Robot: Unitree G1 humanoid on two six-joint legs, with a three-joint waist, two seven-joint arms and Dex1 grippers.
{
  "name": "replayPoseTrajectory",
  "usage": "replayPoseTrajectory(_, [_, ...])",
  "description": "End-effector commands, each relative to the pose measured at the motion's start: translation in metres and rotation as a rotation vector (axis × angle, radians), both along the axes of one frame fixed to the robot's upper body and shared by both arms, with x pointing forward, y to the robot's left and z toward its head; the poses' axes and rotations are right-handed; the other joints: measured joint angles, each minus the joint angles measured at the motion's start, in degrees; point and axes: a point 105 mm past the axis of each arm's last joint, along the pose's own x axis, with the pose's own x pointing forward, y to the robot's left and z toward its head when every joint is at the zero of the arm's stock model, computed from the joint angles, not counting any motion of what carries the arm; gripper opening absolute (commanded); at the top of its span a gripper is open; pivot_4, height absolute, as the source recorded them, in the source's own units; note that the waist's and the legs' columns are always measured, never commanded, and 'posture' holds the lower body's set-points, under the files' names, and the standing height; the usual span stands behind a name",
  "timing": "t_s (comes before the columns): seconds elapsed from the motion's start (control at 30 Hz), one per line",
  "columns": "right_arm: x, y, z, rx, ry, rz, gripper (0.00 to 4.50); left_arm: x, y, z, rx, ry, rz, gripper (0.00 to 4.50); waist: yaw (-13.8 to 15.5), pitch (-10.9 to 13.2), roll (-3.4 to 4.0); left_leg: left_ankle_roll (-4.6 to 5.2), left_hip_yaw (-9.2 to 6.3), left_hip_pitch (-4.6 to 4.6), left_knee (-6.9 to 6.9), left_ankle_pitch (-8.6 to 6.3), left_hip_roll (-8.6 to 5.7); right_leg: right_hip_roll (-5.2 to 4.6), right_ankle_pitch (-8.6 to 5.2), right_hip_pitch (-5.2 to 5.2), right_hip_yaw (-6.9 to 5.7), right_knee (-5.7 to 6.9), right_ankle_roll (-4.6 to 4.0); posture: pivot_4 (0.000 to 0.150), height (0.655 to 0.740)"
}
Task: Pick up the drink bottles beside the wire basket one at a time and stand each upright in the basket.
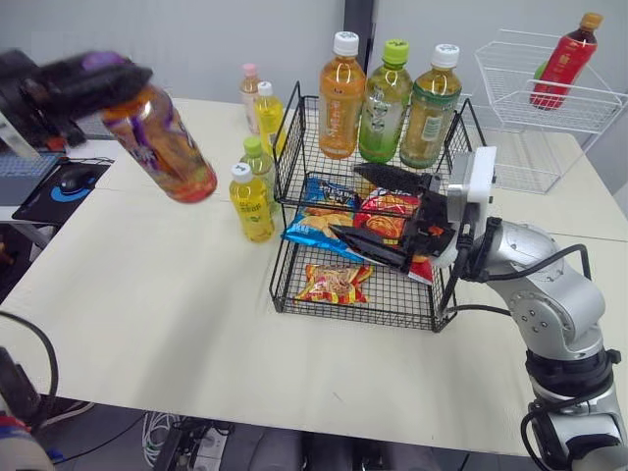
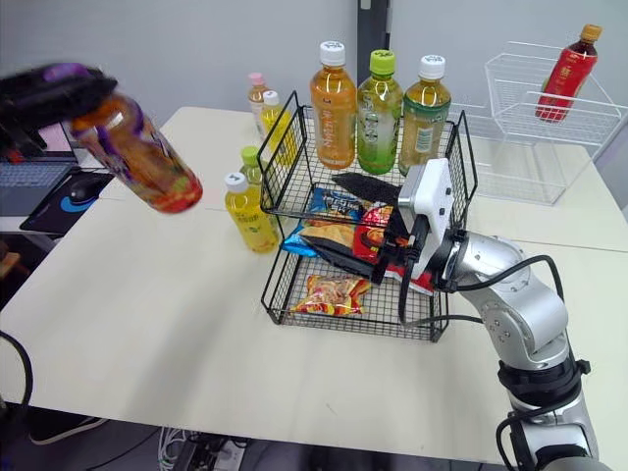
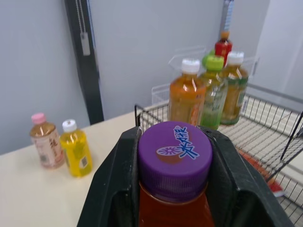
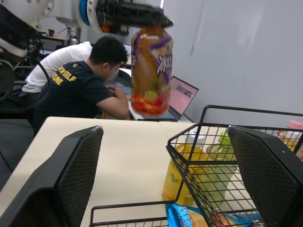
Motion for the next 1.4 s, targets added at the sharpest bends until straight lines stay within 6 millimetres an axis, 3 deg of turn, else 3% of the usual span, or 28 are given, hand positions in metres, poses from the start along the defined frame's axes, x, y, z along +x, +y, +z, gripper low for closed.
replayPoseTrajectory(0.03, [-0.003, -0.012, 0.017, 0.052, -0.094, -0.089, 4.50, -0.011, -0.017, 0.040, -0.003, -0.114, -0.117, 1.37, 0.0, 0.1, -0.08, 0.00, 0.02, 0.00, 0.01, 0.00, 0.00, 0.00, 0.00, 0.00, 0.03, 0.00, 0.00, 0.150, 0.7400])
replayPoseTrajectory(0.13, [-0.002, -0.021, 0.020, 0.065, -0.115, -0.162, 4.50, -0.006, -0.033, 0.062, -0.013, -0.151, -0.193, 1.37, -0.1, 0.1, -0.13, 0.01, 0.02, -0.08, 0.06, 0.00, -0.05, -0.01, 0.02, -0.02, 0.03, -0.01, 0.02, 0.150, 0.7400])
replayPoseTrajectory(0.2, [-0.002, -0.029, 0.022, 0.075, -0.124, -0.217, 4.50, -0.001, -0.054, 0.071, -0.025, -0.161, -0.291, 1.37, -0.1, 0.1, -0.11, 0.01, 0.07, -0.08, 0.06, 0.00, -0.05, -0.01, 0.02, -0.03, 0.07, -0.02, 0.02, 0.150, 0.7400])
replayPoseTrajectory(0.3, [-0.002, -0.037, 0.023, 0.081, -0.136, -0.286, 4.50, 0.008, -0.084, 0.074, 0.008, -0.165, -0.395, 1.37, -0.2, 0.1, -0.10, 0.00, 0.04, -0.08, 0.06, 0.01, -0.04, 0.00, -0.01, -0.06, 0.05, 0.04, 0.03, 0.150, 0.7400])
replayPoseTrajectory(0.37, [-0.003, -0.039, 0.023, 0.087, -0.135, -0.306, 4.50, 0.015, -0.097, 0.070, 0.031, -0.160, -0.437, 1.37, -0.3, 0.2, -0.08, 0.00, 0.07, -0.08, 0.07, 0.01, -0.05, 0.00, -0.01, -0.07, 0.07, 0.05, 0.03, 0.150, 0.7400])
replayPoseTrajectory(0.5, [-0.009, -0.050, 0.013, 0.074, -0.136, -0.428, 4.50, 0.043, -0.146, 0.043, 0.056, -0.112, -0.550, 1.37, -0.3, 0.2, -0.03, 0.00, 0.06, -0.08, 0.06, 0.02, -0.04, 0.00, -0.03, -0.10, 0.07, 0.10, -0.01, 0.150, 0.7400])
replayPoseTrajectory(0.77, [-0.020, -0.062, 0.007, 0.096, -0.137, -0.567, 4.50, 0.082, -0.213, -0.003, 0.157, -0.107, -0.589, 1.37, -0.6, 0.2, -0.01, -0.06, 0.16, -0.51, 0.11, 0.07, -0.04, 0.02, -0.02, -0.61, 0.10, 0.19, -0.01, 0.150, 0.7400])
replayPoseTrajectory(0.97, [-0.025, -0.064, 0.004, 0.104, -0.135, -0.625, 4.50, 0.082, -0.246, -0.015, 0.191, -0.120, -0.666, 1.37, -0.6, 0.2, 0.00, -0.10, 0.20, -0.67, 0.09, 0.10, -0.04, 0.04, -0.02, -0.79, 0.11, 0.19, -0.01, 0.150, 0.7400])
replayPoseTrajectory(1.2, [-0.026, -0.064, 0.003, 0.112, -0.135, -0.648, 4.50, 0.082, -0.262, -0.018, 0.206, -0.118, -0.683, 1.37, -0.6, 0.2, 0.00, -0.12, 0.20, -0.64, 0.12, 0.13, -0.03, 0.06, -0.02, -0.80, 0.13, 0.25, -0.01, 0.150, 0.7400])
replayPoseTrajectory(1.4, [-0.027, -0.063, 0.003, 0.111, -0.131, -0.642, 4.50, 0.079, -0.263, -0.009, 0.167, -0.136, -0.694, 3.23, -0.6, 0.2, 0.01, -0.12, 0.20, -0.64, 0.12, 0.13, -0.03, 0.06, -0.02, -0.80, 0.13, 0.25, -0.01, 0.150, 0.7400])
